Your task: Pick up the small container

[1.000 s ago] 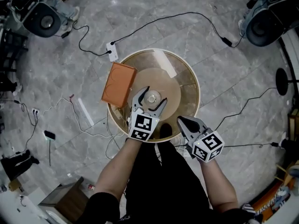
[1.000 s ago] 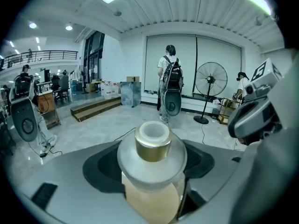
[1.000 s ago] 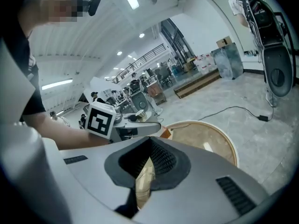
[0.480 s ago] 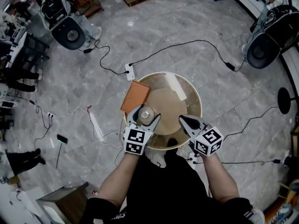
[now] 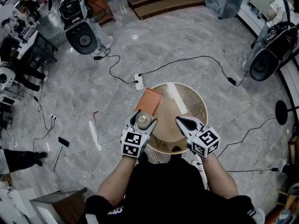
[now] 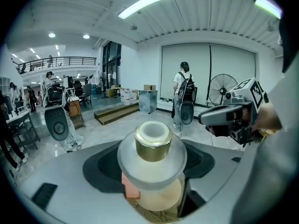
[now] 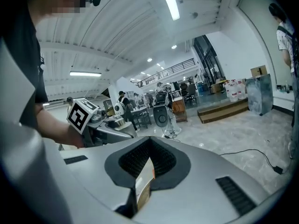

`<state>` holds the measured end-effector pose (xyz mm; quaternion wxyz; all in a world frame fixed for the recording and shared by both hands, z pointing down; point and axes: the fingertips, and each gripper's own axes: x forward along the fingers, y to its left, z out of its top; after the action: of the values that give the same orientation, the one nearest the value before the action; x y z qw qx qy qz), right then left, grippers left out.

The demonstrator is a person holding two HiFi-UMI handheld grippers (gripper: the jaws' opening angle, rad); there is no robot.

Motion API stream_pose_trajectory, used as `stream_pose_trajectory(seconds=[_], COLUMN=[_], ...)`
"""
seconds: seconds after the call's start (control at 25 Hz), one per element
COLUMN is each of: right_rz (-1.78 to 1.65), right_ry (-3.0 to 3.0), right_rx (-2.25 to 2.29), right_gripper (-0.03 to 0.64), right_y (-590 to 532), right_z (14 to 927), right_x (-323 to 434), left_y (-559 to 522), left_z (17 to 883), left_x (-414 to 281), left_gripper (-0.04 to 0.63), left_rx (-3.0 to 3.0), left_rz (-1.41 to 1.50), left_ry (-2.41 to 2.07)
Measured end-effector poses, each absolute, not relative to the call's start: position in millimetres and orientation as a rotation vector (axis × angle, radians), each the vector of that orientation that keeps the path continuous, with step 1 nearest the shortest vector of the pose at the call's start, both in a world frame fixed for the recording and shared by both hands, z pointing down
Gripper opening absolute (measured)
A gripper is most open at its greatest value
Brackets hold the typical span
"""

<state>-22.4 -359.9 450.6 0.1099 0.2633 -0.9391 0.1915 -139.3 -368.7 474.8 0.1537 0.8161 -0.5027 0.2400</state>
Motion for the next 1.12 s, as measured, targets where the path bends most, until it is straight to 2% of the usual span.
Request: stream_pose_trajectory(seconds=[0.32,0.6,1.12], right_rz=[0.605,0.589,0.394], right_ry=[-2.822,-2.839,-2.82], right_rx=[0.871,0.879,0.948], right_gripper=[0.012,0.012,0.011], right_y=[-335,-316,-306], right_z=[406,391,367], right_x=[-102,-143,-160], left_y=[-337,-317,-308], left_z=[431,413,398], left_x=[-223,-269,-299], left_gripper=[0.344,0.344,0.344], left_rx=[2.411,2.422,2.404], left_rz=[0.682,0.653,0.563], left_ry=[-1.425,-1.427,-1.542])
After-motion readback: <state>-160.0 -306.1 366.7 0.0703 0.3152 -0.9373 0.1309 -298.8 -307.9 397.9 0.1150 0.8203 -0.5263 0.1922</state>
